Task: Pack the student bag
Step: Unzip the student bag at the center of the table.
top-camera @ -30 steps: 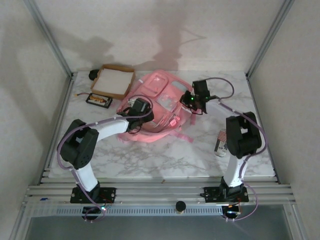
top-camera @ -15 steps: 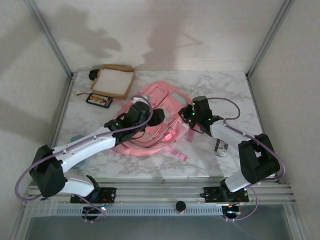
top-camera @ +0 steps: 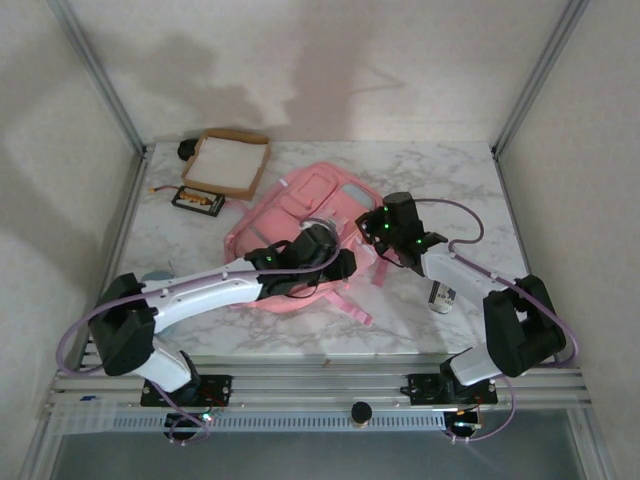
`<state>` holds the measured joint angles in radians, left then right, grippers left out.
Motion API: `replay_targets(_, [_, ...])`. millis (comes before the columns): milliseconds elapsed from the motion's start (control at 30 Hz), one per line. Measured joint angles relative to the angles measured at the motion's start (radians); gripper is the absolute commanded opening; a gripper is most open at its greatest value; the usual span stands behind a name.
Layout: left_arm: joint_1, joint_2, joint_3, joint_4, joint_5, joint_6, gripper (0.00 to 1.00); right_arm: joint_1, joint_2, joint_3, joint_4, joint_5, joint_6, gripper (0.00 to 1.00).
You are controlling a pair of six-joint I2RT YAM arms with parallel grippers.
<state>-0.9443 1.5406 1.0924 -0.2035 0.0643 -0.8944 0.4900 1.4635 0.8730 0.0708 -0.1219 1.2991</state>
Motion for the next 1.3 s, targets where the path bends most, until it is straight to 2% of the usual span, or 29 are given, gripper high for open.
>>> replay_targets(200, [0.001, 0.06, 0.001, 0.029, 0.0, -0.058, 0.44, 0.001, -0.002, 0.0, 0.001, 0.006, 0.01, 0.0])
replay_targets(300, [0.014, 0.067, -0.002, 0.058, 0.0, -0.085, 0.52, 0.002, -0.002, 0.0, 0.002, 0.006, 0.016, 0.0])
replay_targets(433, [0.039, 0.074, -0.006, 0.115, -0.008, -0.115, 0.48, 0.002, -0.002, 0.0, 0.009, 0.007, 0.025, 0.0])
replay_targets(600, [0.041, 0.116, -0.006, 0.153, -0.016, -0.158, 0.42, 0.002, -0.004, -0.007, 0.014, 0.025, 0.03, 0.0])
replay_targets(1033, [0.024, 0.127, -0.066, 0.292, -0.101, -0.29, 0.14, 0.002, -0.029, -0.024, 0.023, 0.051, 0.056, 0.0])
replay_targets(1300, [0.02, 0.149, -0.064, 0.316, -0.13, -0.312, 0.04, 0.002, -0.03, -0.029, 0.031, 0.076, 0.056, 0.0])
